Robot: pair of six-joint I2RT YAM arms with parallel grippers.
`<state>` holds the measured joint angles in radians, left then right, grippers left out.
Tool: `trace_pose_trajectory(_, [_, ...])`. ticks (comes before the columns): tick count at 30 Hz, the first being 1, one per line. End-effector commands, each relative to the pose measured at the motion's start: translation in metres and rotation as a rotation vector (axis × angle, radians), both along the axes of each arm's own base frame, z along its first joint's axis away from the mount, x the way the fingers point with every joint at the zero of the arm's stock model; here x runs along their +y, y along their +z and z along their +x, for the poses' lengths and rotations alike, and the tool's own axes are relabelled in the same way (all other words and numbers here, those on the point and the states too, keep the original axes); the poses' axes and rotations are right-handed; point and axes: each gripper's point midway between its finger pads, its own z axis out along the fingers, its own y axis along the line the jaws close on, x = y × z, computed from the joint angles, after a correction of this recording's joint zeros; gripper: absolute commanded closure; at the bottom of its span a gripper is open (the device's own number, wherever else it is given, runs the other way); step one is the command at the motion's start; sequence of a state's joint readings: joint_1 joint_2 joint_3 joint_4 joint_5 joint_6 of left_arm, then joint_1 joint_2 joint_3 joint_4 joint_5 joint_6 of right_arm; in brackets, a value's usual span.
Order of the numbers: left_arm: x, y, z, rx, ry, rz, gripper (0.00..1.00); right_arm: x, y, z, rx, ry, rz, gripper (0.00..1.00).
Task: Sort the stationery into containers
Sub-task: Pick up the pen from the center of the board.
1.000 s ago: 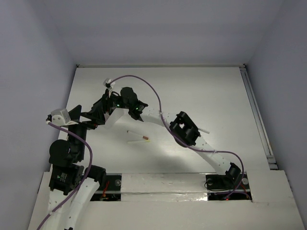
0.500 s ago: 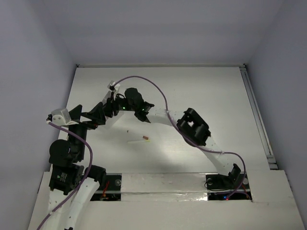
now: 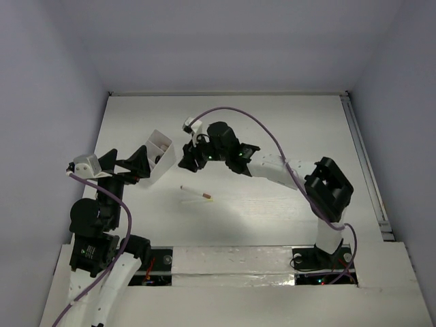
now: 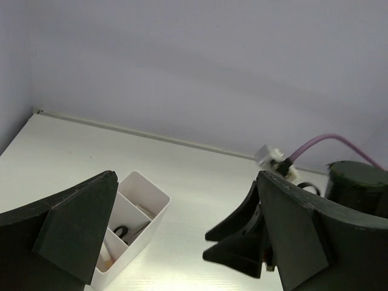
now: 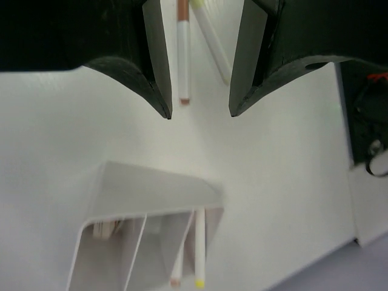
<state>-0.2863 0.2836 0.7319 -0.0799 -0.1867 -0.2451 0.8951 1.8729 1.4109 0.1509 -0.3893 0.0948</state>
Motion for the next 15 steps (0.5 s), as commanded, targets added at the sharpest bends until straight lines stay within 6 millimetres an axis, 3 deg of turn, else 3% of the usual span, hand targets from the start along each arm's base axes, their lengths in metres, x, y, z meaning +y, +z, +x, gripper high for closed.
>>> trace_pose_trajectory(1, [-0.002, 0.008, 0.002, -0.028, -0.009, -0.010, 0.01, -0.019, -0.062, -0.013, 0.088, 0.032, -0.216, 0.50])
trace_pose_trajectory(2, [-0.002, 0.008, 0.001, -0.030, -0.009, -0.012, 0.01, -0.020, -0.078, -0.014, 0.117, 0.032, -0.258, 0.49])
trace_pose_trajectory(9, [-0.003, 0.006, 0.004, -0.020, -0.010, -0.006, 0.01, -0.013, -0.102, -0.005, 0.154, 0.003, -0.349, 0.44])
trace_pose_trajectory(11, [-0.004, 0.006, 0.005, -0.018, -0.015, -0.006, 0.01, -0.005, -0.111, -0.013, 0.130, 0.038, -0.395, 0.43])
trace_pose_trajectory(12, [-0.004, 0.006, 0.005, -0.019, -0.016, -0.004, 0.01, -0.007, -0.115, -0.007, 0.117, 0.010, -0.418, 0.43])
trace_pose_trajectory(13, [-0.004, 0.005, 0.005, -0.014, -0.016, -0.003, 0.01, -0.005, -0.129, -0.011, 0.117, 0.019, -0.454, 0.44])
trace_pose_trajectory(15, [-0.005, 0.004, 0.007, -0.008, -0.017, -0.001, 0.01, -0.001, -0.132, -0.011, 0.107, 0.011, -0.484, 0.44])
